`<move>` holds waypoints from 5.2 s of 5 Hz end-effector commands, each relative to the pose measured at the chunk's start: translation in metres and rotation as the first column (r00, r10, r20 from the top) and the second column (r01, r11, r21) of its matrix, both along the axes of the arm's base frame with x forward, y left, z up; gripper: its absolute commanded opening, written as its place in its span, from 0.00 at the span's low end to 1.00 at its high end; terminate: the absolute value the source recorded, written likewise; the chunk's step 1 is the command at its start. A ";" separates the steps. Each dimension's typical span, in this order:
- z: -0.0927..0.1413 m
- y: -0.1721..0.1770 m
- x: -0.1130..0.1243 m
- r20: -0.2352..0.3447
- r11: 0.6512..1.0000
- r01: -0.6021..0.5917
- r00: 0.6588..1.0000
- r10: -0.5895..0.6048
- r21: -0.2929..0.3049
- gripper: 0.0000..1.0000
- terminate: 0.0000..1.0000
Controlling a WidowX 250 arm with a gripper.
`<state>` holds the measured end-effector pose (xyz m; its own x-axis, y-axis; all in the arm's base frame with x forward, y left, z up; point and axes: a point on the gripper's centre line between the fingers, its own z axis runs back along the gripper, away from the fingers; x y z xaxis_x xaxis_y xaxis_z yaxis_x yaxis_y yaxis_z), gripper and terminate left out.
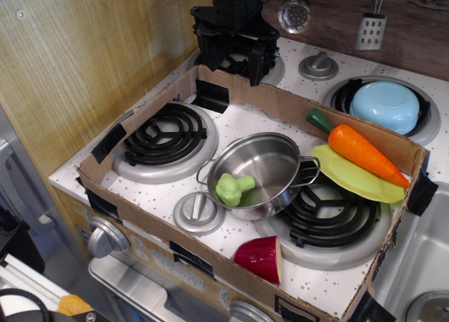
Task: Take broccoli out of pan
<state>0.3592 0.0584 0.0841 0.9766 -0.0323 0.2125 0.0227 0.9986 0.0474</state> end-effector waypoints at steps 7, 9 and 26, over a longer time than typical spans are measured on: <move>0.016 -0.052 -0.080 0.037 0.884 0.462 0.885 -0.465 0.071 1.00 0.00; -0.001 -0.061 -0.090 0.005 0.862 0.501 0.864 -0.503 0.081 1.00 0.00; 0.010 0.010 -0.084 -0.110 0.905 0.425 0.901 -0.419 0.033 0.00 0.00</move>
<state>0.2736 0.0682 0.0840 0.8813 -0.4662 0.0778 0.4632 0.8846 0.0533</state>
